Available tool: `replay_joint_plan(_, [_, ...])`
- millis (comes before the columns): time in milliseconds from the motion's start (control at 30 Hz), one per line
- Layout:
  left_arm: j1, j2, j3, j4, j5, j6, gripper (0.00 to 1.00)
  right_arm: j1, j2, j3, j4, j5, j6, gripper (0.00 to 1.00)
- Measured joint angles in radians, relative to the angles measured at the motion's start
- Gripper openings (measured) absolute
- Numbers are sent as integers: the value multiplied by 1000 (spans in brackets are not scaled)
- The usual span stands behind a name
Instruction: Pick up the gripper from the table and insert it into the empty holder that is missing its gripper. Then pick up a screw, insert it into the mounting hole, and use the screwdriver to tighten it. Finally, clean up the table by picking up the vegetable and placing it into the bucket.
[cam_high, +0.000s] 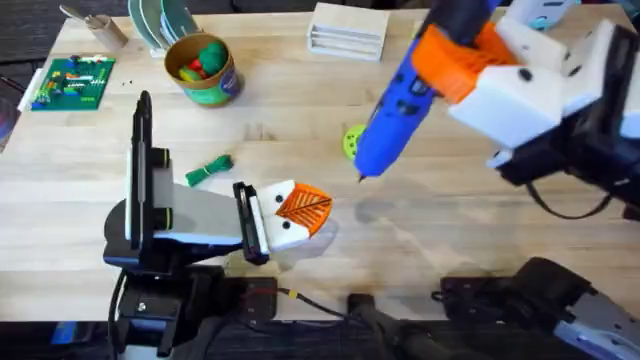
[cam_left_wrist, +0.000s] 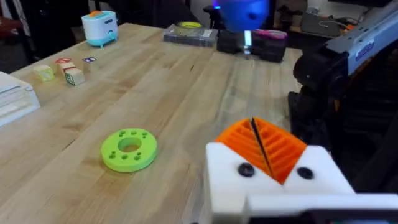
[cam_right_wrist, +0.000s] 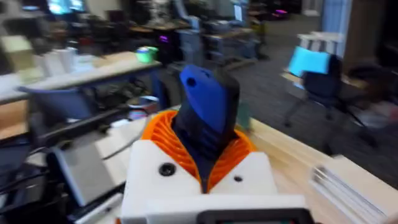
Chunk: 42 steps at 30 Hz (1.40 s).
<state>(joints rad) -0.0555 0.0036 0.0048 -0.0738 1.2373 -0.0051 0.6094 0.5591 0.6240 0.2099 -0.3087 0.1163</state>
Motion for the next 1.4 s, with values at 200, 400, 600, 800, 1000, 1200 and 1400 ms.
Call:
replay_joint_plan(200, [0, 0, 0, 0, 0, 0, 4, 185, 98, 0, 181, -4, -85, 25])
replay_joint_plan(400, [0, 0, 0, 0, 0, 0, 4, 291, 296, 0, 419, -4, -121, 25])
replay_joint_plan(600, [0, 0, 0, 0, 0, 0, 4, 320, 406, -1, 544, -4, -125, 25])
replay_joint_plan(800, [0, 0, 0, 0, 0, 0, 4, 320, 417, -1, 543, -12, -125, 25])
replay_joint_plan(1000, [0, 0, 0, 0, 0, 0, 4, 320, 450, -1, 545, -23, -125, 25])
replay_joint_plan(1200, [0, 0, 0, -3, 0, 0, 4, 320, 486, -1, 543, -22, -125, 25])
replay_joint_plan(1400, [0, 0, 0, -1, 0, 0, 4, 320, 486, -1, 550, -22, -125, 25])
